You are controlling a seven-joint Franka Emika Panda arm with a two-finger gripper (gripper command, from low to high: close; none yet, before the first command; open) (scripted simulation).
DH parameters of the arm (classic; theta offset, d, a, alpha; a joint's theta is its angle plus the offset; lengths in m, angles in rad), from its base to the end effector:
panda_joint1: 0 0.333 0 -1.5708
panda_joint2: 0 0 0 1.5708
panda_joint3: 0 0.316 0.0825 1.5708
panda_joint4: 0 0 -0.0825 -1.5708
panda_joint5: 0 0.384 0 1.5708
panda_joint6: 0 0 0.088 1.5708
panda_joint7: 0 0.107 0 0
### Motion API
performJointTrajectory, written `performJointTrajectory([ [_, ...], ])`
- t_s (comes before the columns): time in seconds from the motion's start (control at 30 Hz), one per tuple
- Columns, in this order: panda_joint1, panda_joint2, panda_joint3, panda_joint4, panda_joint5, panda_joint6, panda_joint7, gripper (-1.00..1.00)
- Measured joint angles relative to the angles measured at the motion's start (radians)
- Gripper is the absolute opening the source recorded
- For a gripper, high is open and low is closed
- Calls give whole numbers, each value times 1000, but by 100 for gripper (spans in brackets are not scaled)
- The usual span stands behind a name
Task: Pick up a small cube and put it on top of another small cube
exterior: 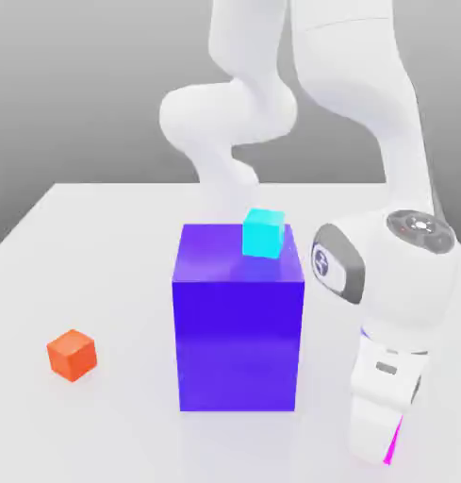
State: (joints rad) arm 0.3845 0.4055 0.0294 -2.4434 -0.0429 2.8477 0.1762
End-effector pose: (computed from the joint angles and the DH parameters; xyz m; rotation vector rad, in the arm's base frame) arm 0.4364 0.1954 0.1400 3.1106 0.4326 -0.0008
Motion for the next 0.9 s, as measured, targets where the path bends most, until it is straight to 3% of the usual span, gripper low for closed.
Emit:
performJointTrajectory([
  [0.13, -8, -131, 14, -29, 12, -103, -14, -100],
  [0.33, 48, -289, 153, -150, 19, -143, -280, -100],
  [0.6, 264, -494, 254, -321, 104, -171, -720, -100],
  [0.8, 276, -324, 228, -330, -33, 2, -665, -100],
  [0.83, 282, -296, 216, -328, -62, 27, -645, 100],
  [0.9, 282, -296, 216, -328, -62, 27, -645, 100],
])
